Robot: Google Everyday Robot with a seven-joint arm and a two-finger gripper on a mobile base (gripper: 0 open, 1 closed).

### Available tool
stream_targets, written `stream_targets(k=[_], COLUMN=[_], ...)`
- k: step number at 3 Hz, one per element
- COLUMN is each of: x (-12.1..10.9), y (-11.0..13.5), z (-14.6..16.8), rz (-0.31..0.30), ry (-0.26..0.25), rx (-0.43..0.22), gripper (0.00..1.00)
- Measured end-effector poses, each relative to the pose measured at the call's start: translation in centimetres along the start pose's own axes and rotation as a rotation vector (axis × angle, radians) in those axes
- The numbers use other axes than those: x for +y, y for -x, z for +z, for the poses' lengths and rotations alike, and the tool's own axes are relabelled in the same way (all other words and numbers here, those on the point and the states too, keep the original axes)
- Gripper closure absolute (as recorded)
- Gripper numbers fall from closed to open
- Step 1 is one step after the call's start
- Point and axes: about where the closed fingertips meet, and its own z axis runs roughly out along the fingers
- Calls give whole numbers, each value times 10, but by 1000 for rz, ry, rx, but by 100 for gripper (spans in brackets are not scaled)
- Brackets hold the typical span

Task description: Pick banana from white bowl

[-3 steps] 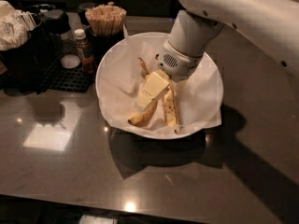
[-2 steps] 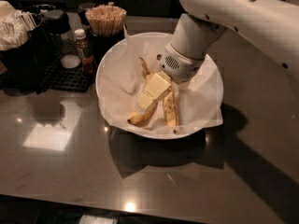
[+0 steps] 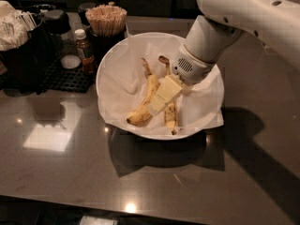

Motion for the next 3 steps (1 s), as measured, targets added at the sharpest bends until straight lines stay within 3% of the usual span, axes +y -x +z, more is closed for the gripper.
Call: stream_targets(k=[2,3], x=[7,9], y=[-3,-5], z=[-13,-9], rz=[-42,-28], ry=[-94,-141], rx=[-33,-8], gripper=[64,69])
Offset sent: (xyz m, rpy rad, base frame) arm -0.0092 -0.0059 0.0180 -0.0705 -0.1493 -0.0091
